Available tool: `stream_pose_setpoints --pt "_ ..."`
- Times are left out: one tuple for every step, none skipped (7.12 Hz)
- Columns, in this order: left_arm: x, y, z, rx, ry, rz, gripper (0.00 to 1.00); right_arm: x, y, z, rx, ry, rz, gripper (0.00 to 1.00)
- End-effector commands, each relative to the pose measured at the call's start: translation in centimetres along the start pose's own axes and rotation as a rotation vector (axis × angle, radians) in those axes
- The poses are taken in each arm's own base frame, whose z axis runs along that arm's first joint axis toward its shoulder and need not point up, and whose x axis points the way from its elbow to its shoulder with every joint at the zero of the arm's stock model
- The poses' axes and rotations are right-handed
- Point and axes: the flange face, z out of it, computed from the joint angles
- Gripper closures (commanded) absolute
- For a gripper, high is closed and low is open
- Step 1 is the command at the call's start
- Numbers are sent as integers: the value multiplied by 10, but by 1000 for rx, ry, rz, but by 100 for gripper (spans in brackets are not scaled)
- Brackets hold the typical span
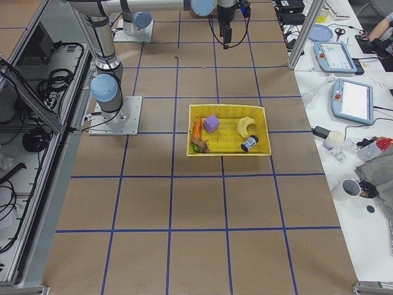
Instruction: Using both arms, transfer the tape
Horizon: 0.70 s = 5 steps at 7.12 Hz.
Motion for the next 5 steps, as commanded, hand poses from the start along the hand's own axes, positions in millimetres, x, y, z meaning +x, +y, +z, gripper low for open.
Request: stream_pose_setpoints --pt "105 19 -65 33 -6 -24 0 -1 1 2 -4 2 0 0" --pt "161 29 -85 68 -17 55 0 -1 2 0 -1 0 0 0" --pt "212 44 -97 83 -30 122 0 -1 1 1 -1 0 0 0" --pt "243 55 -102 89 -76 152 0 -1 0 -1 2 0 -2 0" --pt "271 66 -103 80 -79 189 0 -1 2 -2 2 0 -2 0"
